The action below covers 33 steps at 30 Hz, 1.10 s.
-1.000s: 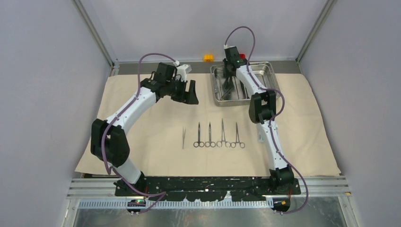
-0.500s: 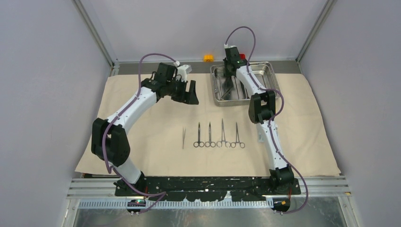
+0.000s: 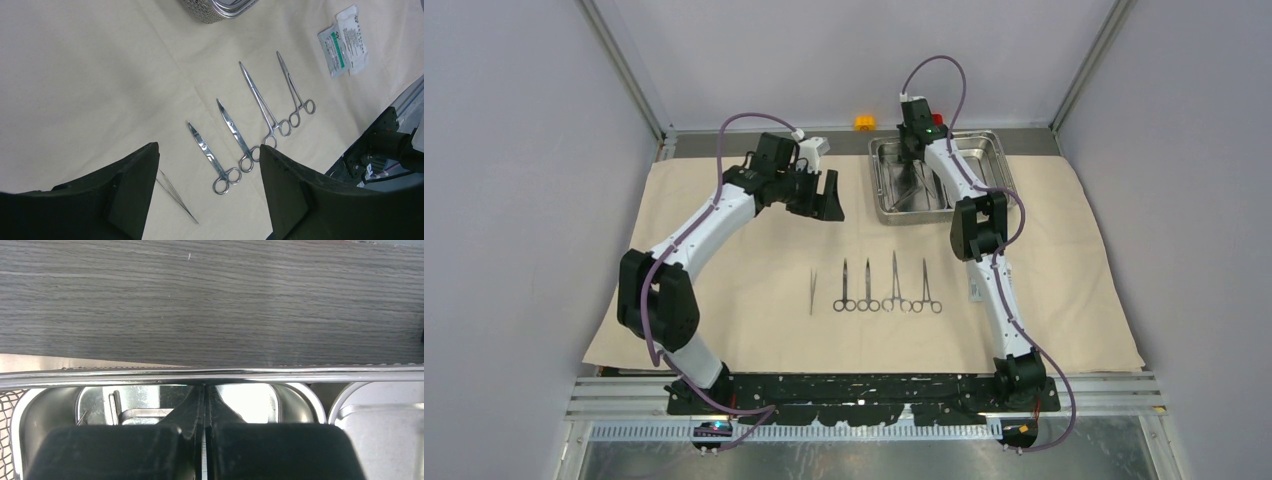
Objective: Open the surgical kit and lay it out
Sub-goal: Pick up the medical item from the container.
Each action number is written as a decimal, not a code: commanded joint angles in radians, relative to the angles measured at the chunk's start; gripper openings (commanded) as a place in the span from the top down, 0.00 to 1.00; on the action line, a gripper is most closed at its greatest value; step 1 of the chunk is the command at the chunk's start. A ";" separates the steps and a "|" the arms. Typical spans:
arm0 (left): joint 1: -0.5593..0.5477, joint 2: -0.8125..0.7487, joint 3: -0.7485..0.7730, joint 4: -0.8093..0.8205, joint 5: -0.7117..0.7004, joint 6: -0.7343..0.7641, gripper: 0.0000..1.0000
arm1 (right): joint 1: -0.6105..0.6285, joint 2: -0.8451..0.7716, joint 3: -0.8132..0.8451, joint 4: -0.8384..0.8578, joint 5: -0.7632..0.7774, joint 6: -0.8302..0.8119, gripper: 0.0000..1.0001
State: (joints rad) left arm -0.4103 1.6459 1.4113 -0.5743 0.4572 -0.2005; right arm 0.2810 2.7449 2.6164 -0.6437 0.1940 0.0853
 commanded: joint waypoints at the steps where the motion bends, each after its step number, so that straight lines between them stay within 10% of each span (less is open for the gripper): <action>1: 0.001 -0.005 0.012 0.029 0.020 0.013 0.25 | -0.004 -0.015 0.030 -0.015 -0.004 0.018 1.00; 33: 0.001 0.038 0.082 0.044 0.038 -0.018 0.25 | 0.010 -0.250 0.037 -0.081 -0.093 0.096 1.00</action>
State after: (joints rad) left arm -0.4103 1.6672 1.4322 -0.5732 0.4625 -0.2028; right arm 0.2798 2.6087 2.6331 -0.7372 0.1165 0.1616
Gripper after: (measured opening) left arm 0.754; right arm 0.029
